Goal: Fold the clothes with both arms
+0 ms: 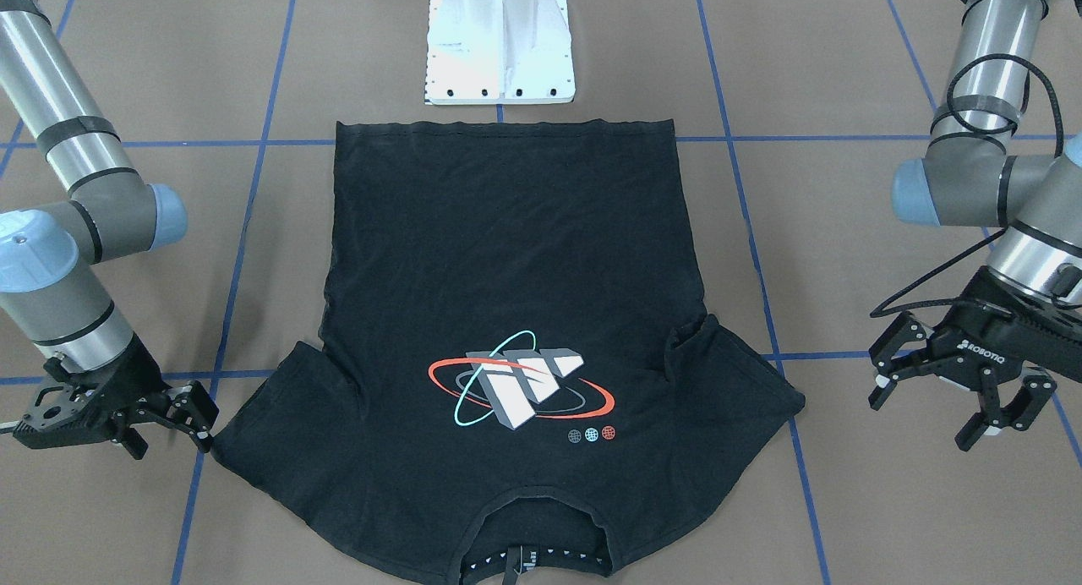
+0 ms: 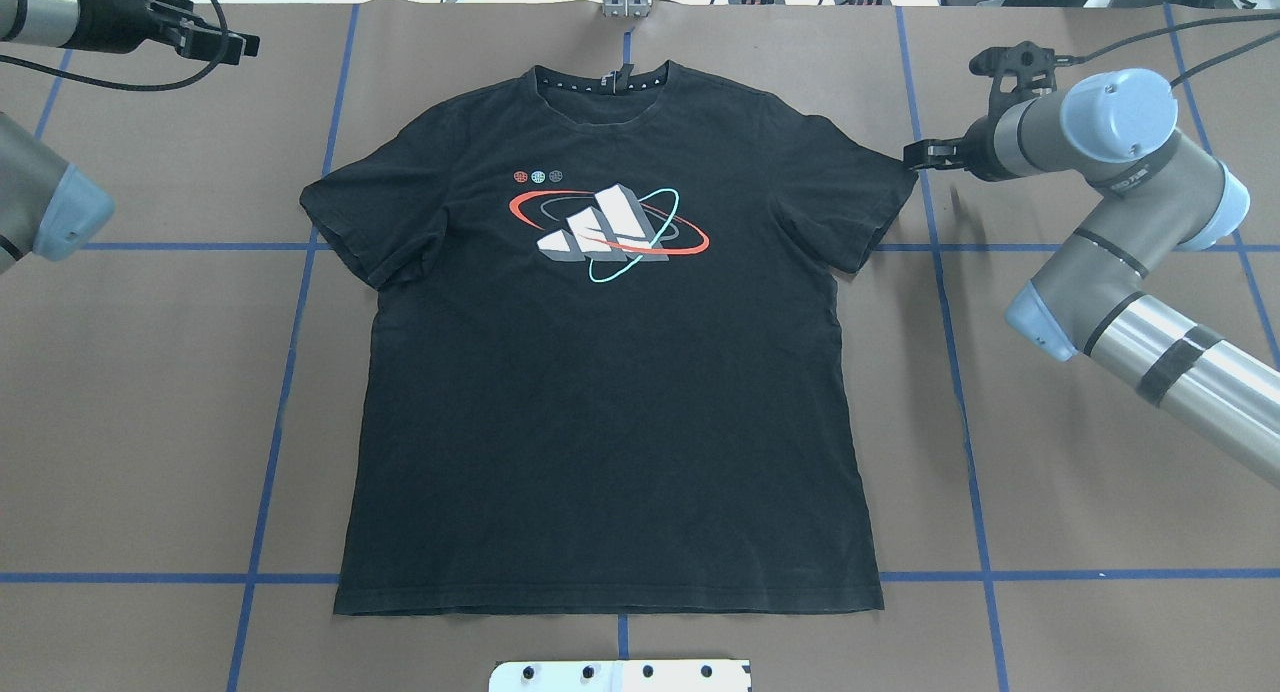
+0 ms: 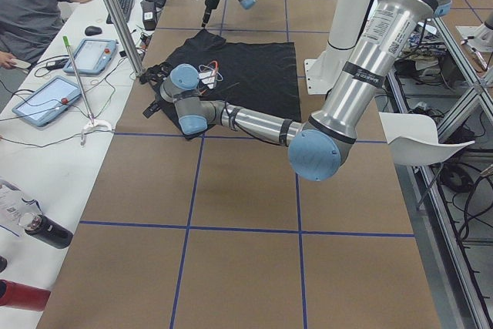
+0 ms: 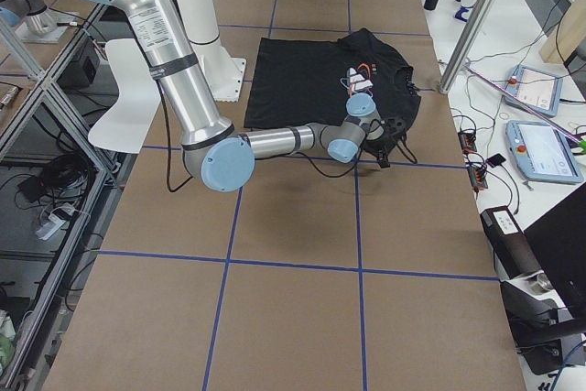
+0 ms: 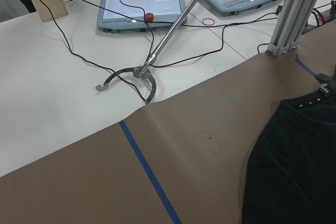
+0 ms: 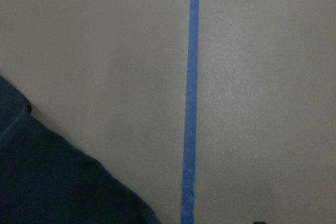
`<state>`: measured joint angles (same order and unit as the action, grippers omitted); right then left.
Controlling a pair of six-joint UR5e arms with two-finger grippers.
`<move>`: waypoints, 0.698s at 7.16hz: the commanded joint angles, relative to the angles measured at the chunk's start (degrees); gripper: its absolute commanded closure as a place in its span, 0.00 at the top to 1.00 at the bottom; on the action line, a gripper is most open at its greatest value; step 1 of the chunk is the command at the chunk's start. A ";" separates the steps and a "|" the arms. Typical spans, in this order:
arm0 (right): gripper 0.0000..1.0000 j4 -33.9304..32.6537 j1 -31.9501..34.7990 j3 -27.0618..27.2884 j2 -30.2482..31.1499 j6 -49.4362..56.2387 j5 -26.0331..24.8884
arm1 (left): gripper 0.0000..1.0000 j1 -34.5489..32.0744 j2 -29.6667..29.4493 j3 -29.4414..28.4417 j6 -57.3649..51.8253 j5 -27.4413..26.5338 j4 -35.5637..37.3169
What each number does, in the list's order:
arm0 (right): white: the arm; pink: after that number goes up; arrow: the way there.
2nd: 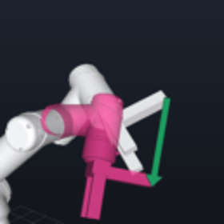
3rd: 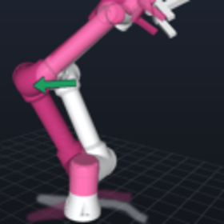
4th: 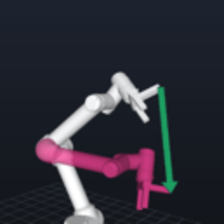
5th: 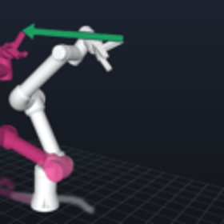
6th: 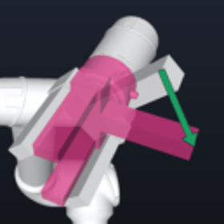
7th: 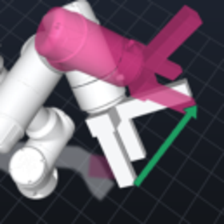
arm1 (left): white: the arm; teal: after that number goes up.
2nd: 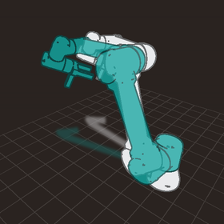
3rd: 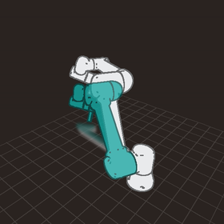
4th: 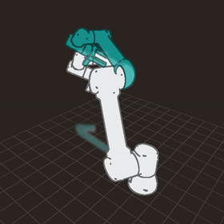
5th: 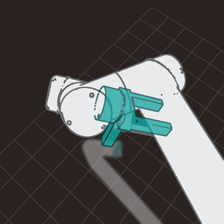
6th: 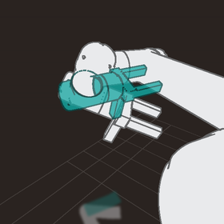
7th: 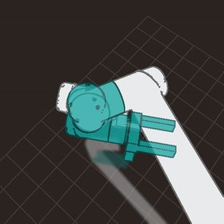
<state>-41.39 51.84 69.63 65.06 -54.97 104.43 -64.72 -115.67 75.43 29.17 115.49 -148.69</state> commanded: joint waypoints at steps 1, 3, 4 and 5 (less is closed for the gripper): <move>0.65 -0.27 -1.56 0.07 0.15 0.13 -1.59 | 1.00 -0.05 0.01 -0.02 0.01 0.00 -0.02; 0.62 -0.45 -2.88 -0.19 -0.28 0.83 -2.12 | 1.00 -0.05 0.09 -0.02 -0.08 0.00 0.07; 0.55 -0.45 -2.97 -0.19 -0.20 1.01 -2.12 | 1.00 0.04 0.09 -0.02 -0.08 0.09 -0.02; 0.33 -0.45 -2.89 -0.02 -0.20 1.01 -2.12 | 1.00 0.04 0.18 -0.02 -0.08 0.09 -0.02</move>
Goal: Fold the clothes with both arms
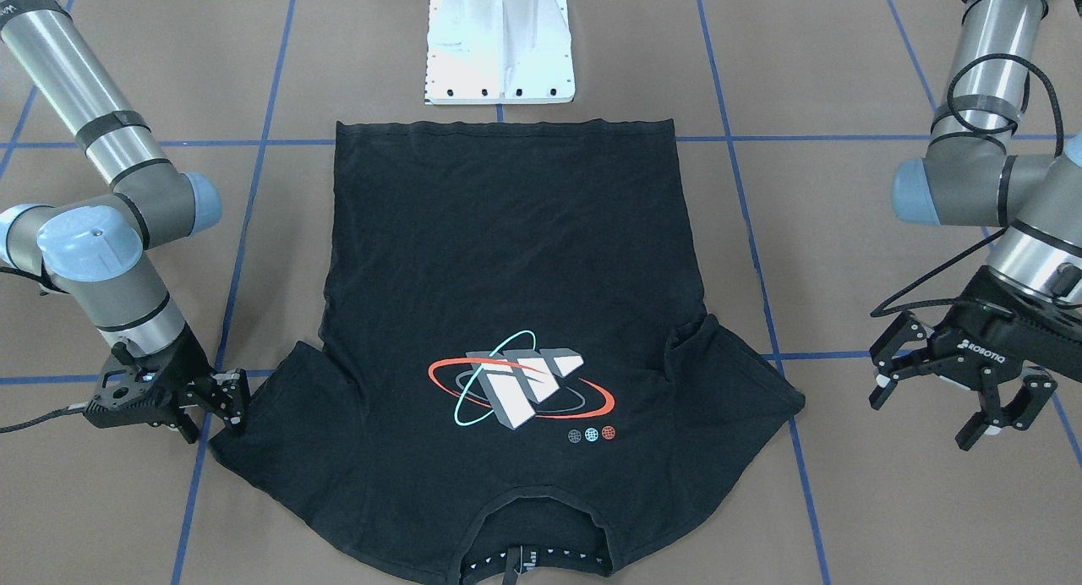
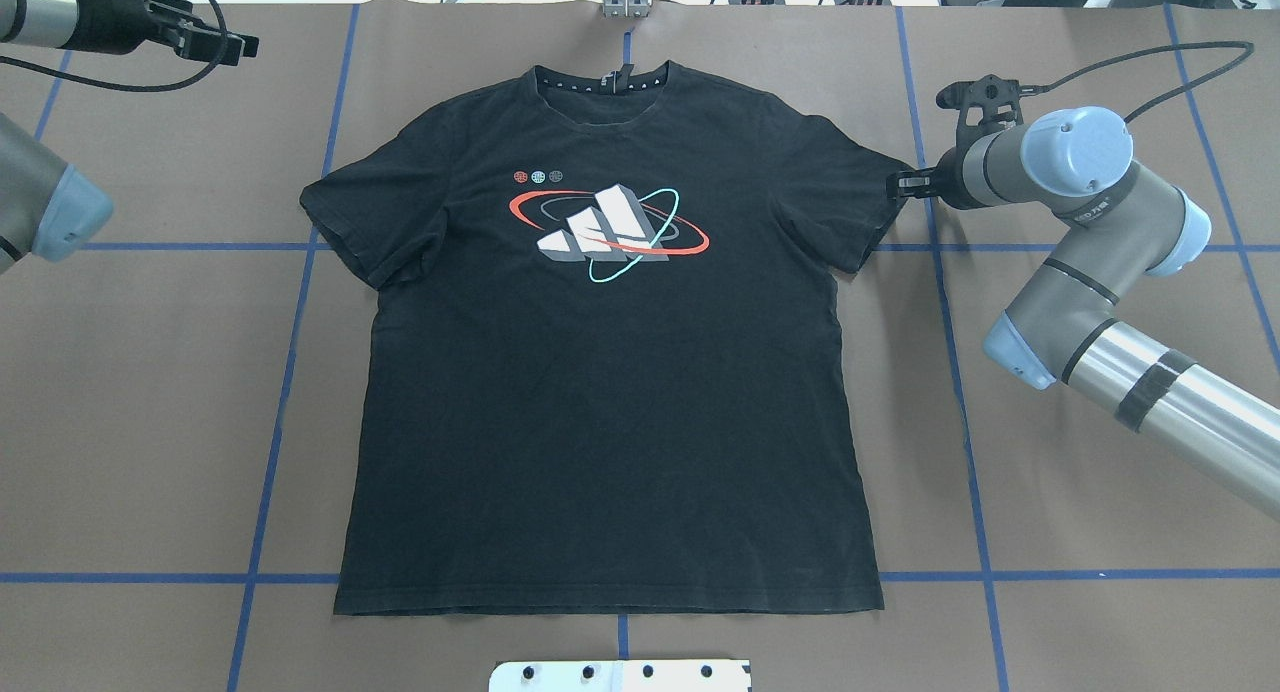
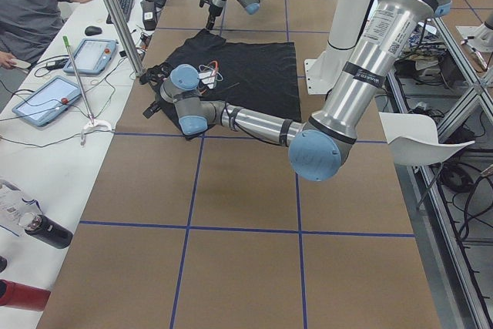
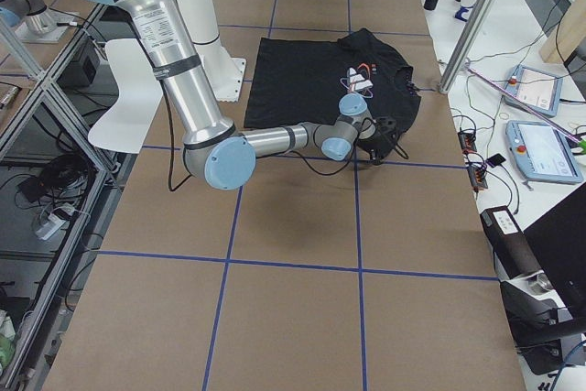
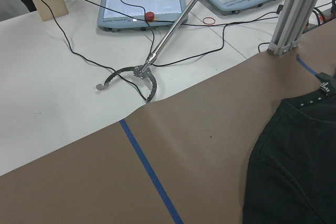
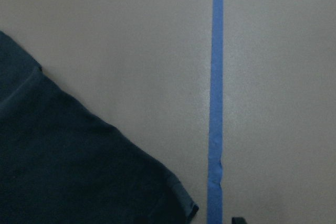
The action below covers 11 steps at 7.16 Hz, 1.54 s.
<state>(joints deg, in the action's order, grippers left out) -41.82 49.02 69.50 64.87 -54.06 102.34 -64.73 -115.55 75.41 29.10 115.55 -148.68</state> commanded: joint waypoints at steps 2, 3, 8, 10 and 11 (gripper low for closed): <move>0.02 -0.01 0.46 0.90 0.16 0.18 0.14 | 1.00 0.04 0.23 0.00 0.00 0.03 -0.03; 0.00 -0.01 0.63 0.99 0.16 0.18 0.05 | 1.00 0.04 0.32 0.00 0.00 0.03 -0.37; 0.00 -16.19 0.64 11.67 -3.60 -0.96 -2.47 | 1.00 0.04 0.76 0.00 0.00 0.03 -0.82; 0.00 -27.40 -6.27 12.60 -11.66 -8.22 -10.63 | 1.00 0.04 0.76 0.00 0.00 0.03 -0.82; 0.00 -30.39 -8.05 12.42 -14.14 -10.69 -12.58 | 1.00 0.04 0.76 0.00 0.00 0.03 -0.82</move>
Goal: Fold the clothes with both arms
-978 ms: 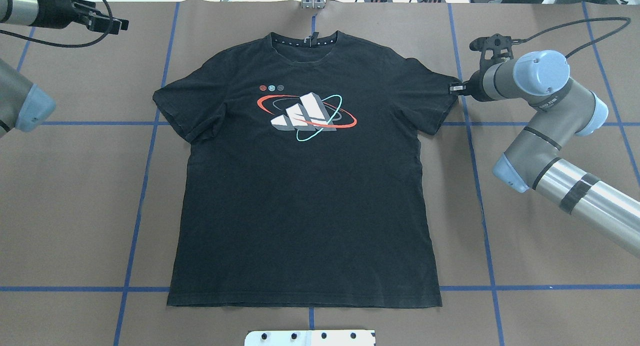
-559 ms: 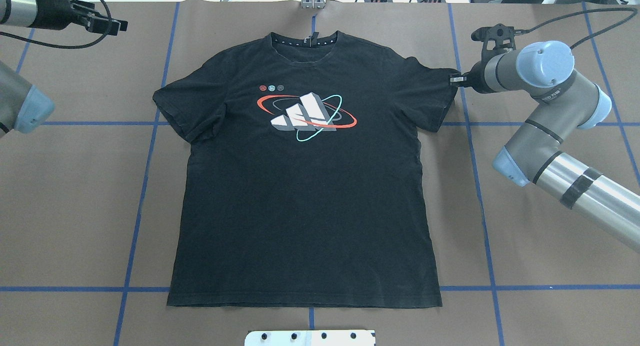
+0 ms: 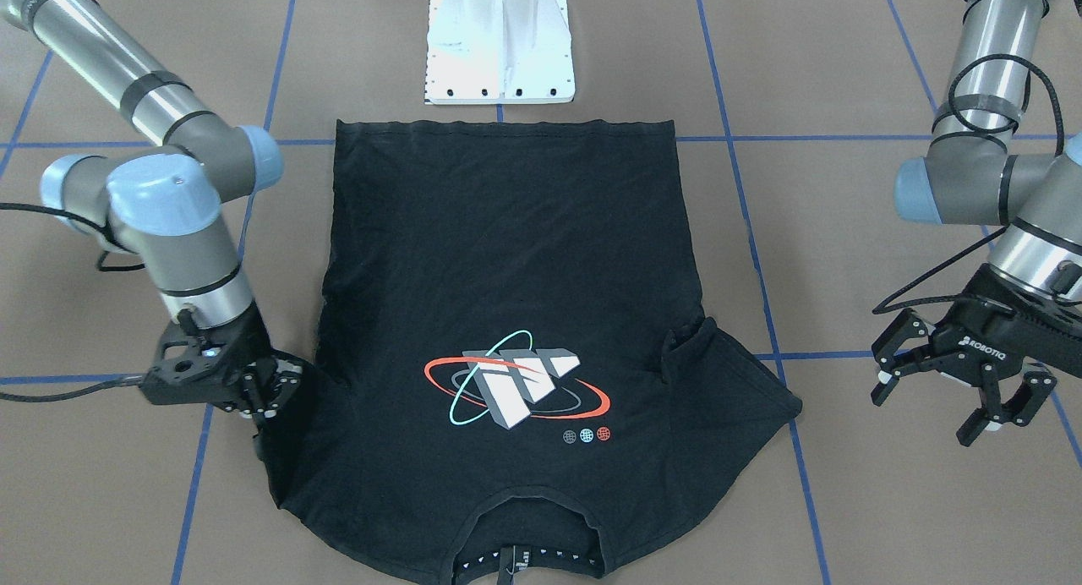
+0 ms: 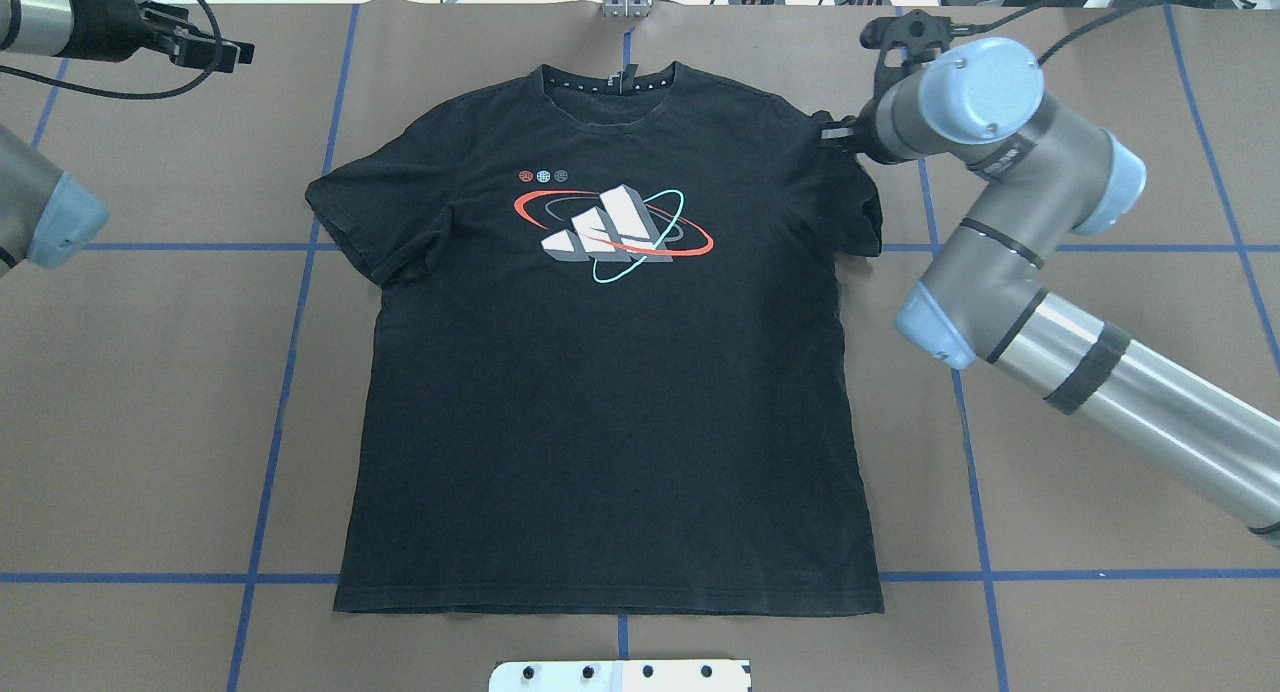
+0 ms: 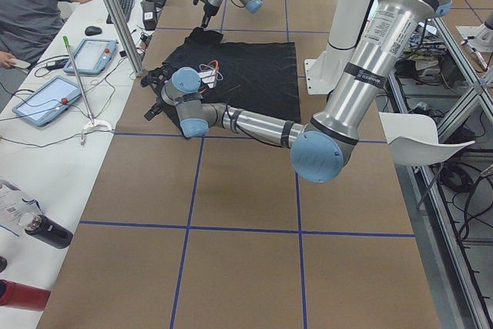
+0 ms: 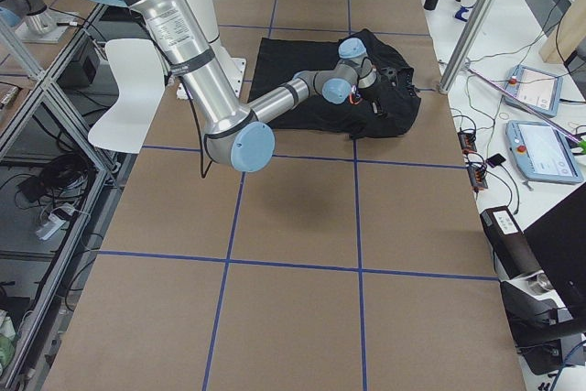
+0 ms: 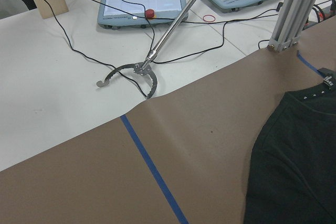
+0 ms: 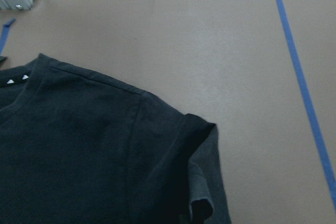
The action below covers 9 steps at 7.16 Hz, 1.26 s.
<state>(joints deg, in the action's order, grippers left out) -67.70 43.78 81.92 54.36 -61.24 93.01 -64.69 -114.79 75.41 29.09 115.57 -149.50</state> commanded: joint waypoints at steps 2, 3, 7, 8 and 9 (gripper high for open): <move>0.00 -4.82 -5.45 -7.86 -10.11 -6.34 -7.12 | 1.00 0.00 -0.08 0.09 0.00 0.00 0.00; 0.00 -4.73 -6.42 -10.18 -11.46 -7.30 -7.83 | 1.00 0.00 0.00 0.18 0.00 0.00 0.00; 0.99 -4.46 -7.74 -11.43 -11.64 -7.23 -9.41 | 1.00 0.00 -0.17 0.18 0.09 0.00 0.00; 1.00 -4.46 -7.58 -11.34 -11.82 -6.96 -9.95 | 1.00 0.00 -0.17 0.18 0.09 0.00 0.08; 1.00 -5.16 -5.31 -10.82 -12.43 -5.48 -5.77 | 1.00 0.00 -0.17 0.00 0.61 -0.08 0.09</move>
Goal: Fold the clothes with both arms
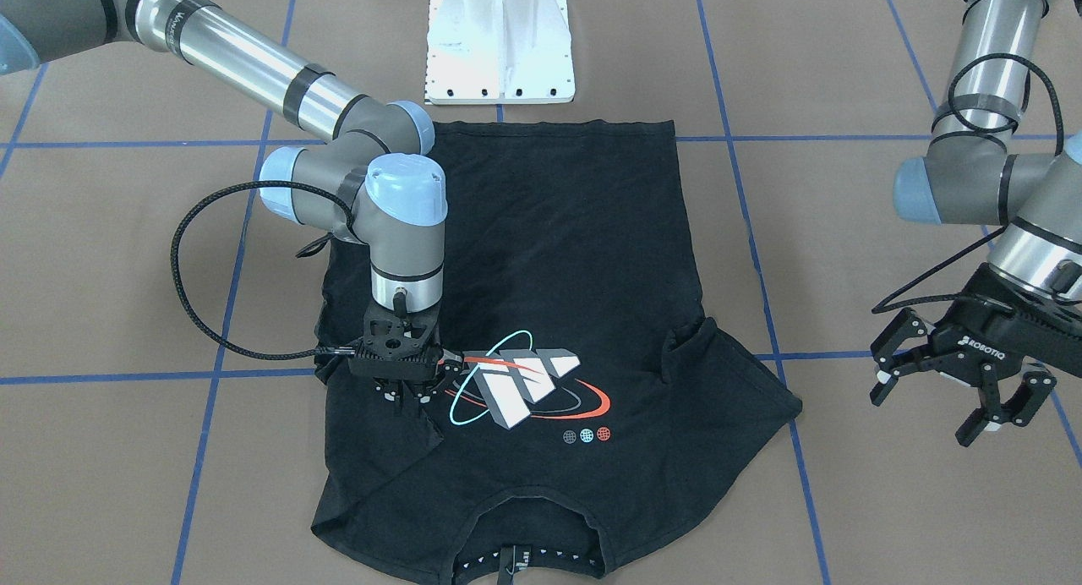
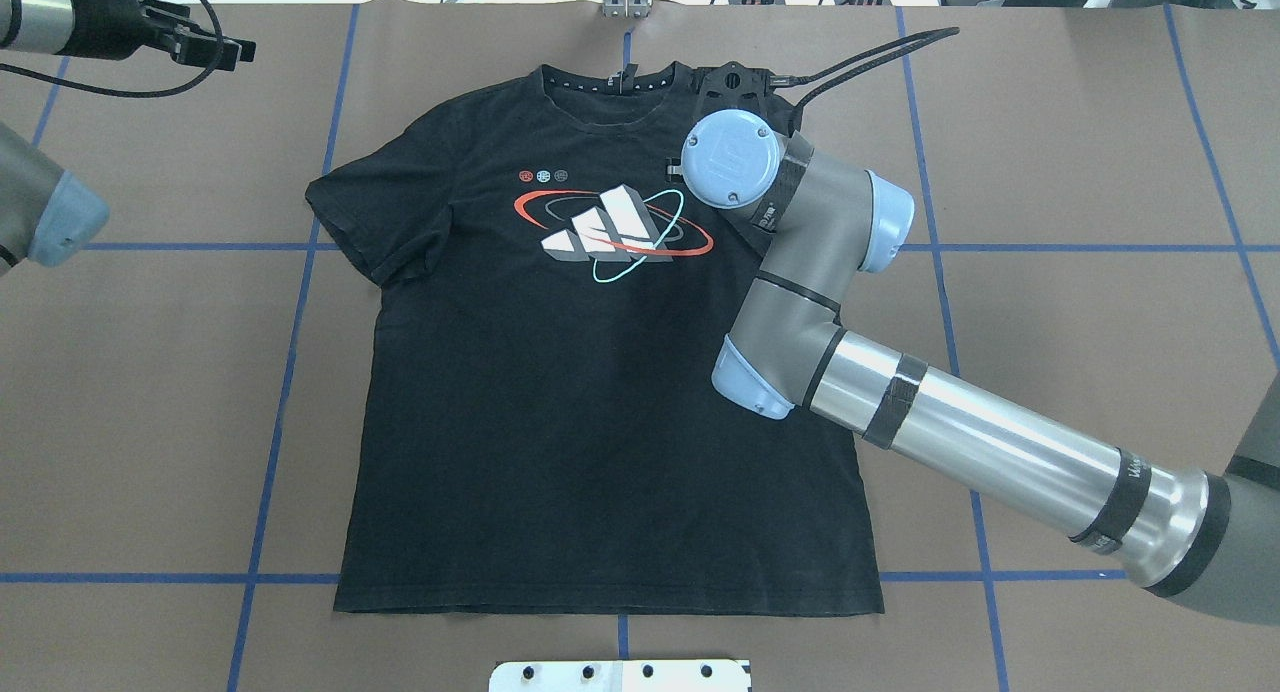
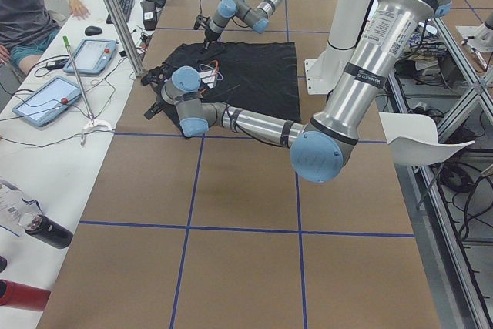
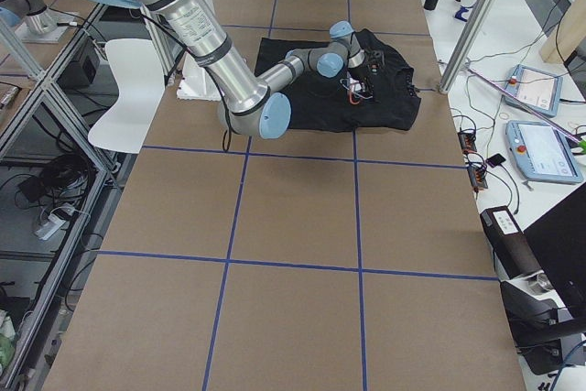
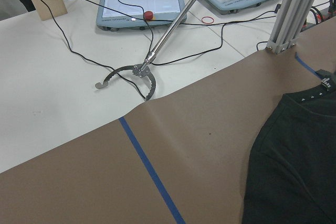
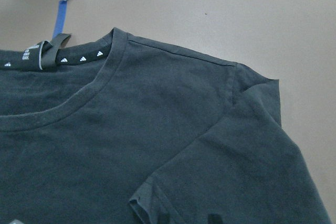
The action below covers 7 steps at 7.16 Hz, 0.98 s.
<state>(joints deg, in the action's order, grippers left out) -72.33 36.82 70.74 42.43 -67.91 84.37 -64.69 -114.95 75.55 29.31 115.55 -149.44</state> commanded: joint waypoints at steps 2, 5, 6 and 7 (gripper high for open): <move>1.00 -3.85 11.03 3.07 0.71 11.51 15.96 | 1.00 2.26 -0.10 -1.54 12.11 -0.24 -0.06; 1.00 -4.22 21.34 14.57 15.00 27.24 26.70 | 1.00 10.62 1.38 -2.41 26.57 -12.26 0.03; 1.00 -2.39 22.40 16.61 19.22 29.82 26.90 | 1.00 13.59 2.70 -2.77 26.50 -16.55 -0.06; 1.00 1.98 22.94 16.45 21.44 30.20 28.20 | 0.99 14.67 2.54 -5.47 26.59 -19.20 -0.58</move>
<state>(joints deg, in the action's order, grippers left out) -74.31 58.56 86.10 60.06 -39.69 111.10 -52.10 -112.83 72.29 55.41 100.16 -149.60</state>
